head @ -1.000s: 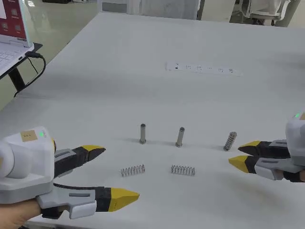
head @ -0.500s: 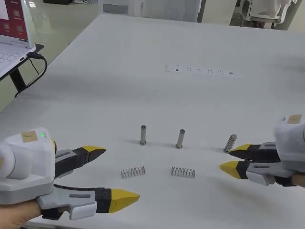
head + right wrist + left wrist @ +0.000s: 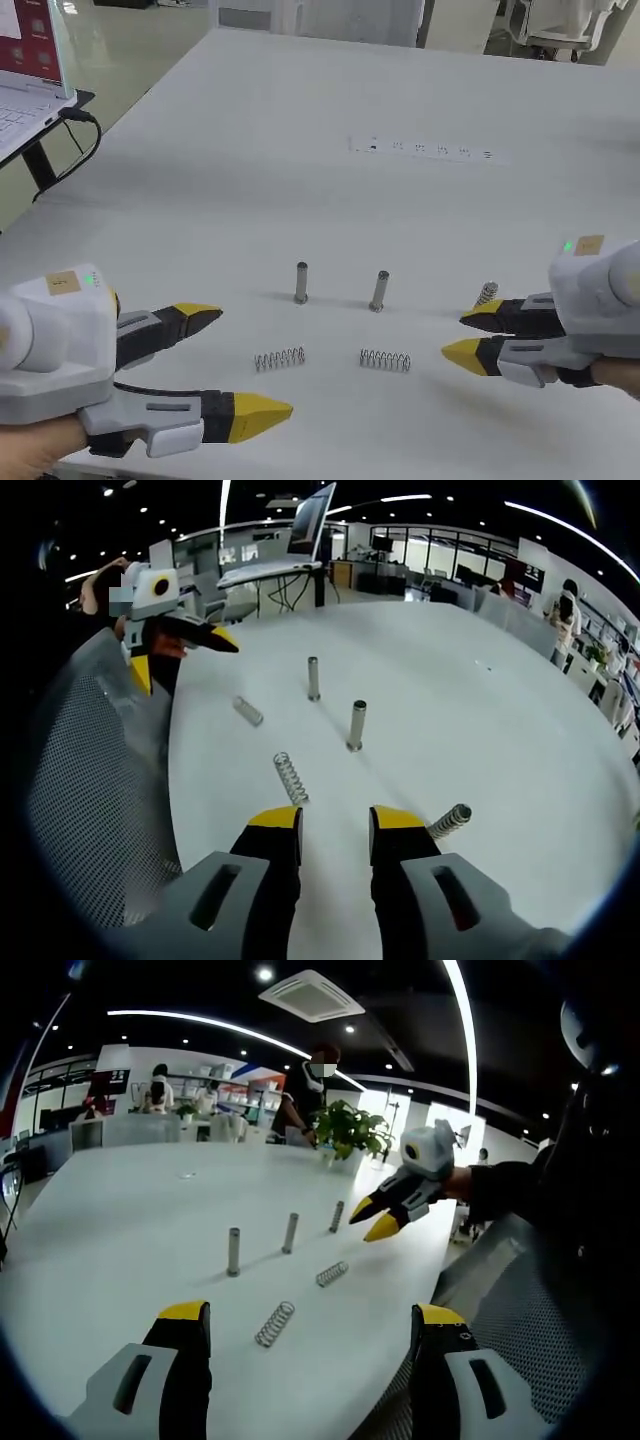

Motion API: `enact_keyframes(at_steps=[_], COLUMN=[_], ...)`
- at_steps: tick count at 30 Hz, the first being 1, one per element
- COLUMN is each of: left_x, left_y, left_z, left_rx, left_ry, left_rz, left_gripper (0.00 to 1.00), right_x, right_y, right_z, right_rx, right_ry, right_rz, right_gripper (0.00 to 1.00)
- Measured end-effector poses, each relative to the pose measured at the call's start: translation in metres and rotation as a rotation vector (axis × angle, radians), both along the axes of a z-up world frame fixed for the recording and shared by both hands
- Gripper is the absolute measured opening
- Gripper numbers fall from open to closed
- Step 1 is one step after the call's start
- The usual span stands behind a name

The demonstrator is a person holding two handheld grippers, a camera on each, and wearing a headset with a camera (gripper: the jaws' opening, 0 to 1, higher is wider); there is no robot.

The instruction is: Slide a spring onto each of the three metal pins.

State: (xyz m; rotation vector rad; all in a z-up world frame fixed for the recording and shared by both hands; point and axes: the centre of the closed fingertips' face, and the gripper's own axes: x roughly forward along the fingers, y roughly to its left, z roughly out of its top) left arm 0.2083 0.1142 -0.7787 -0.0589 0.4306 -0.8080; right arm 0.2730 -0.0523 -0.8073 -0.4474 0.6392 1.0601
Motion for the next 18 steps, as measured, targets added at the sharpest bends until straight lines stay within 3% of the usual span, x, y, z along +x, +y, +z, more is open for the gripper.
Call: enact_keyframes(at_steps=[18], left_x=[0.0], left_y=[0.0], left_z=[0.001], left_rx=[0.0], left_ry=[-0.005], left_rz=[0.004], left_gripper=[0.79], right_x=[-0.007], right_y=[0.034], right_z=[-0.002], right_rx=[-0.035], right_ry=[-0.001], right_rz=[0.119], right_gripper=[0.25])
